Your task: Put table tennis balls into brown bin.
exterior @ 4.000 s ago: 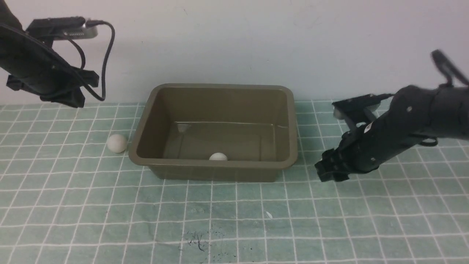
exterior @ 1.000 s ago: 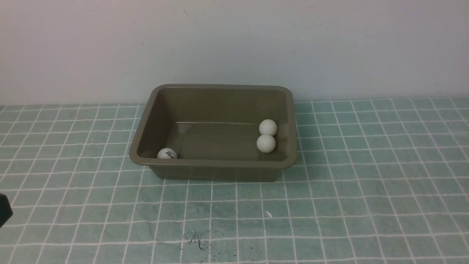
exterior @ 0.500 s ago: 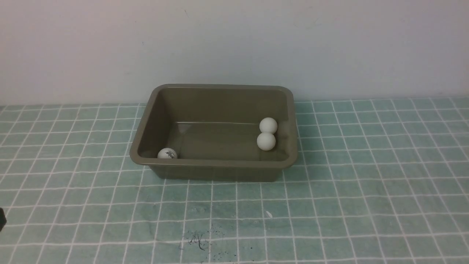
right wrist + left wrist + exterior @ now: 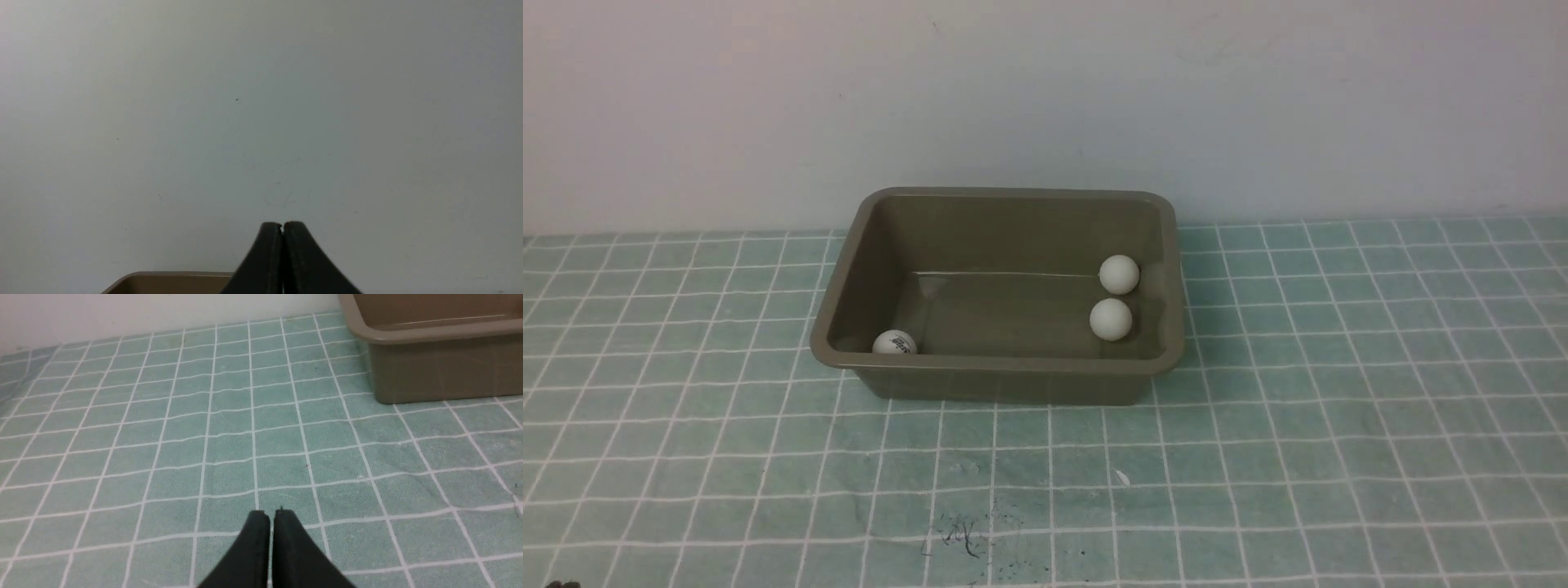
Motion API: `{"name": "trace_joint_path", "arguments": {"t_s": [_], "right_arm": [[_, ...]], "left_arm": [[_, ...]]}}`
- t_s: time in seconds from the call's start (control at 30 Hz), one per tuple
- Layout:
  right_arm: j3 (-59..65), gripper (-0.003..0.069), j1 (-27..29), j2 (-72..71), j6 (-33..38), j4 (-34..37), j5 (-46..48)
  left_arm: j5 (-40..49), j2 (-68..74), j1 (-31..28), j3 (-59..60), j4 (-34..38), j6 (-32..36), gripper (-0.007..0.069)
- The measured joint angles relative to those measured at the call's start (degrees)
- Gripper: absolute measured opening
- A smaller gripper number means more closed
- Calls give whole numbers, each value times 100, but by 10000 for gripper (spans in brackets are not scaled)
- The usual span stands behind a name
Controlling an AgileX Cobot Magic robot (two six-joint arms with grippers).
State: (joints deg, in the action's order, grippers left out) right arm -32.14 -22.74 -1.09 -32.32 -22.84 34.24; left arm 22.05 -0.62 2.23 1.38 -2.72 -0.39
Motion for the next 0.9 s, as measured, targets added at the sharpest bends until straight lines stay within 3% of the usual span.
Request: {"name": "trace_joint_path", "arguments": {"t_s": [0.77, 0.9], "right_arm": [[0, -10, 0, 0, 0, -2, -7], [114, -10, 0, 0, 424, 614, -256]], "left_arm": [[0, 0, 0, 0, 18, -11, -5], [0, 0, 0, 0, 18, -15, -5]]}}
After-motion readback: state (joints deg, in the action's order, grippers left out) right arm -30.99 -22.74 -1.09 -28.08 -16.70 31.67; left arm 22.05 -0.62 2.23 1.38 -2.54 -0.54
